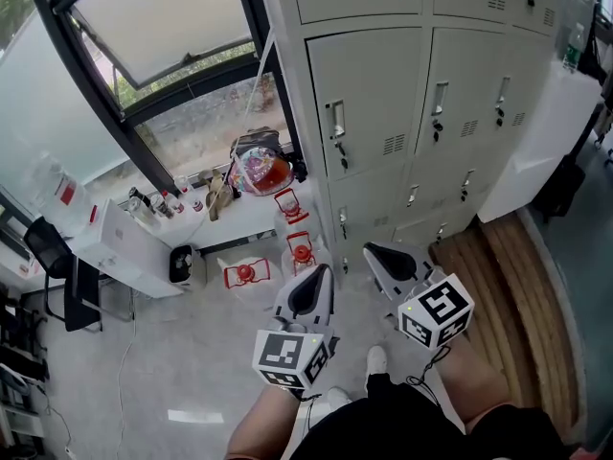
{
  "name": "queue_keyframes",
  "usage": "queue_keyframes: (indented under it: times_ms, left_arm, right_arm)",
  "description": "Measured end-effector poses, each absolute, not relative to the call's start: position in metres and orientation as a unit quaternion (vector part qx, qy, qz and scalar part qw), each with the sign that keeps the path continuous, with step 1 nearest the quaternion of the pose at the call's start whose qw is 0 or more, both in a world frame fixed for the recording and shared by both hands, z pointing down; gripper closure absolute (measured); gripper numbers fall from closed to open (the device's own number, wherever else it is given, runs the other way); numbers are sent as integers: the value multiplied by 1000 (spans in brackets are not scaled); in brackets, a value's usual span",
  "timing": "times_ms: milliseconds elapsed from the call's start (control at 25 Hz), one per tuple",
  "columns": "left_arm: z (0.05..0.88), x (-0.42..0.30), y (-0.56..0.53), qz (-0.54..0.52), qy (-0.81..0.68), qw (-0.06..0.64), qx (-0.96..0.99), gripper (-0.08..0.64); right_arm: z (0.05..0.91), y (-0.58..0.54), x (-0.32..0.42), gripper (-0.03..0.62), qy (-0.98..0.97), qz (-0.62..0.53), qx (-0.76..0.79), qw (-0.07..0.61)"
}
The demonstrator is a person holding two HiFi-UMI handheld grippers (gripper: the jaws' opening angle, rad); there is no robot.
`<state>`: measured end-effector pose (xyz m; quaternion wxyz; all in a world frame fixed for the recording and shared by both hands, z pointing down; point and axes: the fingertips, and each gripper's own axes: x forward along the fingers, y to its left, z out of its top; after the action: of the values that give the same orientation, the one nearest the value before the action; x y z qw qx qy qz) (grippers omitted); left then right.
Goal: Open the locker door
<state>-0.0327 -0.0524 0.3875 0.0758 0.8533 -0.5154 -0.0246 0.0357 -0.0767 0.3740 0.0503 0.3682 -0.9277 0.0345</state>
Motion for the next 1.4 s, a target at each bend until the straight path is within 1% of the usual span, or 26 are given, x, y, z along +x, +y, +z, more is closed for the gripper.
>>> queue_keyframes:
  times_ms: [760,1400]
  left_arm:
    - [394,-5,-134,-21,-546,83,834,543]
    - [379,1,-168,-7,-570,63,819,543]
  right_arm:
    - [379,-164,58,538,-942,39,330,51]
    - [376,-208,64,538,-949,52,309,24]
